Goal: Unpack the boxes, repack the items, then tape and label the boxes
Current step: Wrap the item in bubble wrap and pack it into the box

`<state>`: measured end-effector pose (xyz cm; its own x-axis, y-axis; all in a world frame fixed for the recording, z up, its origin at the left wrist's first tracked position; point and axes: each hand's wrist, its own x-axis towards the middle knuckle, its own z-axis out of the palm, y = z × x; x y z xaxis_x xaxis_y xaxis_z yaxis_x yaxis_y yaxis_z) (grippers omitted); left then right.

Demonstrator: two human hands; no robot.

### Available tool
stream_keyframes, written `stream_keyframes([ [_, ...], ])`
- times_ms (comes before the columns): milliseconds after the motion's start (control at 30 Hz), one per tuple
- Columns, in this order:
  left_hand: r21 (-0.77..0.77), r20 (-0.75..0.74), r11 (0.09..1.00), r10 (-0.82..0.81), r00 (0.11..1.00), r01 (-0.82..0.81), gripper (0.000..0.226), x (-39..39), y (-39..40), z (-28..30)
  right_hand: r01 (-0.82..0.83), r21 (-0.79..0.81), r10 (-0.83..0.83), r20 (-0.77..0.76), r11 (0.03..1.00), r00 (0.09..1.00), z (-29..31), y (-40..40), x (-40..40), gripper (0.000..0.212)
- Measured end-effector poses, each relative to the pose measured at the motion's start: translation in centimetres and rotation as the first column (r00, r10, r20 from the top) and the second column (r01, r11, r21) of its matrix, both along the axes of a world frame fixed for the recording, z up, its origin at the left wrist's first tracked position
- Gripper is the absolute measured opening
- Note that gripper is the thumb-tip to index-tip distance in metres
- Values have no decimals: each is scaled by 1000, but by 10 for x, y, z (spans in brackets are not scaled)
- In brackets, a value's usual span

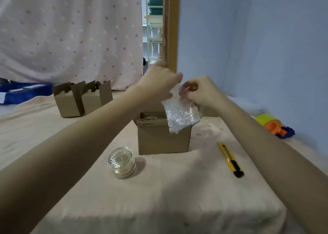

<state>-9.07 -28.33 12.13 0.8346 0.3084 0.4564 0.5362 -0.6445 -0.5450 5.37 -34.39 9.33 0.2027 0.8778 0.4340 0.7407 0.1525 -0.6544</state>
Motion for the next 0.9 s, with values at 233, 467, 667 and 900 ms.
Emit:
stream_keyframes([
  [233, -495, 330, 867, 244, 912, -53, 21, -19, 31, 2, 459, -96, -418, 283, 883, 863, -34, -17, 10, 52],
  [467, -680, 464, 731, 376, 802, 51, 11, -37, 42, -1, 114, -532, -313, -301, 839, 901, -63, -3, -9, 83],
  [667, -777, 490, 607, 416, 766, 167, 47, -38, 32, -16, 136, -460, -334, -383, 877, 861, -68, 16, -15, 56],
  [900, -766, 532, 593, 366, 763, 249, 37, -28, 18, -26, 134, -436, -320, -387, 890, 864, -46, 19, 4, 18],
])
